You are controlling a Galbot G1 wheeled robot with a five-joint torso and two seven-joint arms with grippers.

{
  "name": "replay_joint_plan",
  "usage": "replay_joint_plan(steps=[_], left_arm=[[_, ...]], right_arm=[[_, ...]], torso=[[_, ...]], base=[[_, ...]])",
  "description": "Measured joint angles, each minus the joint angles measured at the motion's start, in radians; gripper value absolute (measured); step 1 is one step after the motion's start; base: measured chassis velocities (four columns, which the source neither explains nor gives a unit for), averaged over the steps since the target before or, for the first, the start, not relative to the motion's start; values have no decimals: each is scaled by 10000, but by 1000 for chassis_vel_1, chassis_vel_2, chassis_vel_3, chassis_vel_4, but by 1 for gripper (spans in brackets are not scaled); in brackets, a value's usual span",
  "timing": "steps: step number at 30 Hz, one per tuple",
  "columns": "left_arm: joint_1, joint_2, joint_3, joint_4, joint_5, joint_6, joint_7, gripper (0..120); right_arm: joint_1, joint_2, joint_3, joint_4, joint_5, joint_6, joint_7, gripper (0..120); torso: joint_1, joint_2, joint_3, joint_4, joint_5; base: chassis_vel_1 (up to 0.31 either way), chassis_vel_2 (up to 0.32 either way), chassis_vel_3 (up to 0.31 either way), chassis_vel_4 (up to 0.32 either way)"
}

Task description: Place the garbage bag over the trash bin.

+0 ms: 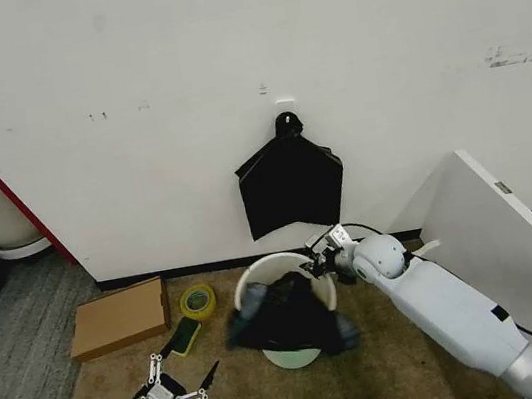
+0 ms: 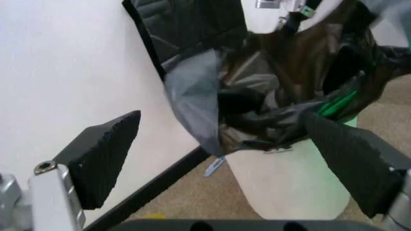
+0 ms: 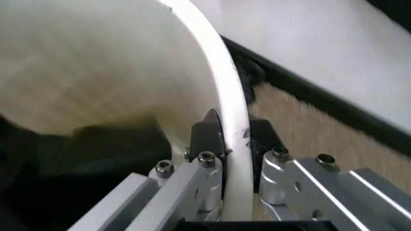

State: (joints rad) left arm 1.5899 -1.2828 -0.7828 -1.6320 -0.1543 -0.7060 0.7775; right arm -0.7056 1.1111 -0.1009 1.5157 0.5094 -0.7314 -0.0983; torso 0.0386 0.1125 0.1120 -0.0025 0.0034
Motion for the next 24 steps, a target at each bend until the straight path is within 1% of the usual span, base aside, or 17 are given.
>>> replay_joint_plan(steps=[3, 4, 7, 8, 9, 11, 12, 13, 14, 15, 16, 17, 18, 21, 24], left_arm=[[15, 5, 3, 36, -43, -106, -91, 100], [32, 8, 4, 57, -88, -143, -110, 100], [48, 27, 7, 74, -160, -194, -136, 100], [48, 27, 7, 74, -160, -194, -136, 100], [45, 36, 12, 79, -174, -215, -139, 100], [39, 42, 30, 80, -201, -236, -150, 100], [38, 43, 69, 72, -237, -238, -180, 100], [36, 42, 93, 59, -256, -238, -194, 100], [31, 26, 156, 10, -299, -238, -216, 100], [27, 16, 174, -6, -305, -238, -221, 100], [18, -17, 232, -69, -308, -236, -221, 100], [18, -17, 232, -69, -308, -236, -221, 100], [11, -44, 284, -133, -308, -227, -221, 100], [17, -96, 382, -290, -274, -182, -216, 100], [43, -110, 405, -389, -248, -152, -210, 100]], right_arm=[[-734, -241, 17, 927, 2210, 10, 2832, 3], [-1101, -301, 112, 1376, 3213, 42, 4085, 3], [-2091, -396, 430, 2384, 4977, 558, 6436, 3], [-2091, -396, 430, 2384, 4977, 558, 6436, 3], [-2602, -400, 588, 2868, 5531, 1018, 7431, 3], [-3245, -366, 827, 3424, 5926, 1683, 8502, 3], [-3832, -307, 1080, 3835, 6025, 2288, 9223, 3], [-4035, -284, 1157, 3945, 6025, 2510, 9428, 3], [-4585, -166, 1342, 4154, 5945, 3138, 9926, 3], [-4728, -114, 1394, 4191, 5908, 3325, 10062, 3], [-5145, 90, 1566, 4269, 5782, 3928, 10508, 3], [-5145, 90, 1566, 4269, 5782, 3928, 10508, 3], [-5438, 251, 1716, 4313, 5722, 4340, 10773, 3], [-6077, 445, 1958, 4402, 5655, 5031, 10854, 3], [-6476, 488, 2024, 4585, 5653, 5205, 10623, 3]], torso=[[1, 1, 0, -2, 0], [1, 1, 0, 0, 0], [0, 1, -1, -2, -2], [0, 1, -1, -2, -2], [0, 1, 1, -3, 0], [0, 1, 0, -3, -1], [0, 1, -1, -4, -4], [0, 1, -1, -3, -4], [0, 1, -1, -5, -2], [0, 1, -1, -5, -2], [0, 1, -1, -4, -1], [0, 1, -1, -4, -1], [-1, 2, -2, 0, -1], [-1, 2, -2, -1, -3], [-1, 2, -1, -3, -4]], base=[[0, 0, 0, 0], [0, 0, 0, 0], [0, 0, 0, 0], [0, 0, 0, 0], [0, 0, 0, 0], [0, 0, 0, 0], [0, 0, 0, 0], [0, 0, 0, 0], [0, 0, 0, 0], [0, 0, 0, 0], [0, 0, 0, 0], [0, 0, 0, 0], [0, 0, 0, 0], [0, 0, 0, 0], [0, 0, 0, 0]])
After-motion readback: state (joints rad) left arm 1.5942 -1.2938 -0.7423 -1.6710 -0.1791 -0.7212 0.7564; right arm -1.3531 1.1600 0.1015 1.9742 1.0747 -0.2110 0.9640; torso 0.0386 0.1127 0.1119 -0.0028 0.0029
